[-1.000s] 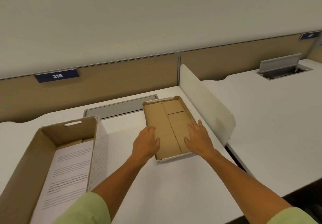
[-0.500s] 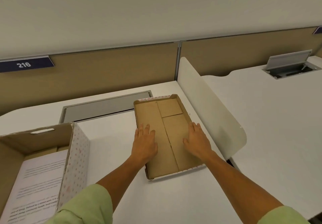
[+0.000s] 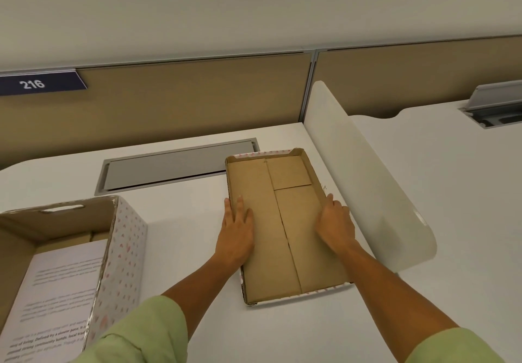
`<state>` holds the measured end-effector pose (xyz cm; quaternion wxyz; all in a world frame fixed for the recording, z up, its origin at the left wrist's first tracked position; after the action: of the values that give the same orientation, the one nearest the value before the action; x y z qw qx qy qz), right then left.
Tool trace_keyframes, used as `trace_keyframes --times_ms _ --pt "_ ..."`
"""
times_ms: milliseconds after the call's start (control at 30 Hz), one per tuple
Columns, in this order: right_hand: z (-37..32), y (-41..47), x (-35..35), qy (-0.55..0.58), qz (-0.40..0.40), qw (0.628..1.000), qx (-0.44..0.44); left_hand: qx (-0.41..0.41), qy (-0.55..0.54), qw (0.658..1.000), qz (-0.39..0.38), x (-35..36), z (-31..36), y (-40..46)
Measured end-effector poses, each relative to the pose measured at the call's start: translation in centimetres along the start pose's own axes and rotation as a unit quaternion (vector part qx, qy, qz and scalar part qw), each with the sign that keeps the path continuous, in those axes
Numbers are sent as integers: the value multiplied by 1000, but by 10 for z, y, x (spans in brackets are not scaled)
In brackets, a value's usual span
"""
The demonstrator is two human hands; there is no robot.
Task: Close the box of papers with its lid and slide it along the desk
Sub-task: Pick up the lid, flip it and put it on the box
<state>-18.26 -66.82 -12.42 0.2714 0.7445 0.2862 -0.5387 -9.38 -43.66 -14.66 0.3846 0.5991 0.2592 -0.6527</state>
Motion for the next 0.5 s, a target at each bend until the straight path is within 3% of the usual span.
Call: trace_keyframes --times_ms 367,500 --pt "10 -3 -13 71 30 997 19 13 26 999 -28 6 -1 -10" --pt "14 -12 -23 158 38 985 58 14 20 999 -25 3 -3 -18"
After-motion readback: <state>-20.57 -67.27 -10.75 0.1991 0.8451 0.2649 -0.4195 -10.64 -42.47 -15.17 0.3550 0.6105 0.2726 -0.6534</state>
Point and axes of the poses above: each hand's wrist, its own y-axis towards the middle knuckle, its own x-axis out of the palm, z = x × y, the point moved 9 cm from there along y, towards the middle knuckle, and after that the axes turned 15 degrees about z, right-handed, at the moved point
